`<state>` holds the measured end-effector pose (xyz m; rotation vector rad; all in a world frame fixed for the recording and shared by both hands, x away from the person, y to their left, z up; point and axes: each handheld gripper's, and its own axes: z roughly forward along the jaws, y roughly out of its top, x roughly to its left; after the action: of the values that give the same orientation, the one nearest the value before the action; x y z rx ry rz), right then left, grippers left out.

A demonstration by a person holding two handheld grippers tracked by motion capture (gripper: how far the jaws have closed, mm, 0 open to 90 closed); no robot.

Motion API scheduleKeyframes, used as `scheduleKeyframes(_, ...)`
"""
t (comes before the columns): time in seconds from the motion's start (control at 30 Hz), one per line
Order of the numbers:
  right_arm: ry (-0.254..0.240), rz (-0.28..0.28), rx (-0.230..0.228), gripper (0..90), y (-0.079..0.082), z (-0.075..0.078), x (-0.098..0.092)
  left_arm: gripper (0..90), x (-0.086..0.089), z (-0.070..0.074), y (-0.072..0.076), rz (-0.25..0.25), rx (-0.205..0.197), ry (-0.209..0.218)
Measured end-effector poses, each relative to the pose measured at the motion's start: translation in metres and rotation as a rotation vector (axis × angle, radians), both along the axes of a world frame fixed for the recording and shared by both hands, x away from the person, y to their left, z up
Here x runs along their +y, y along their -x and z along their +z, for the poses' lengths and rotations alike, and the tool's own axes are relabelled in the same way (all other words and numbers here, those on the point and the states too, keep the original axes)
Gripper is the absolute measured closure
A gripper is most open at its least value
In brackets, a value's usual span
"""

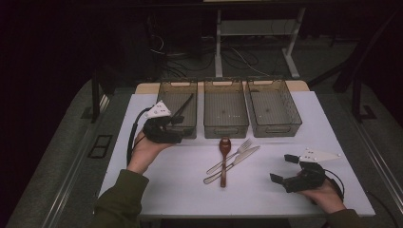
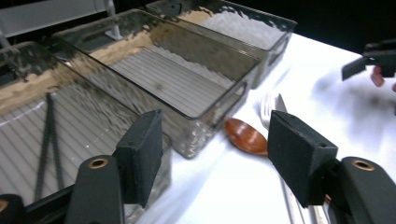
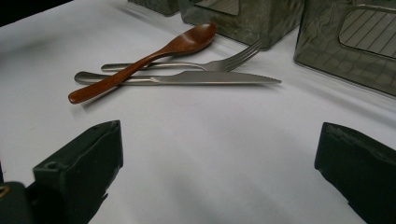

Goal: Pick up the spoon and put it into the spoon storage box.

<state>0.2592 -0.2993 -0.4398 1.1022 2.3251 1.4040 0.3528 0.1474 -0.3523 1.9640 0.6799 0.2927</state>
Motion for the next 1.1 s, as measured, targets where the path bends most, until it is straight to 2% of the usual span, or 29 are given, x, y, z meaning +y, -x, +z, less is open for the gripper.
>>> scheduleKeyframes(0.3,0.001,-0.001,-0.002,0.5,-0.001,0.000,0.000,26.8,-0.007,-0.019,0.024,-0.027,0.004,0.008)
scheduleKeyframes(0.53,0.001,-0.002,-0.002,0.5,0.000,0.000,0.000,23.5,-0.008,-0.032,0.041,-0.040,0.002,-0.009)
scheduleKeyframes(0.77,-0.002,-0.004,-0.002,0.6,0.000,0.000,-0.001,21.7,-0.007,-0.044,0.060,-0.039,0.002,0.009)
scheduleKeyframes(0.9,-0.001,-0.004,-0.002,0.5,0.001,0.000,-0.001,24.0,-0.012,-0.051,0.069,-0.054,0.002,0.016)
scheduleKeyframes(1.1,0.000,-0.009,-0.006,0.5,0.002,0.000,-0.002,32.8,-0.026,-0.061,0.072,-0.118,0.037,0.005)
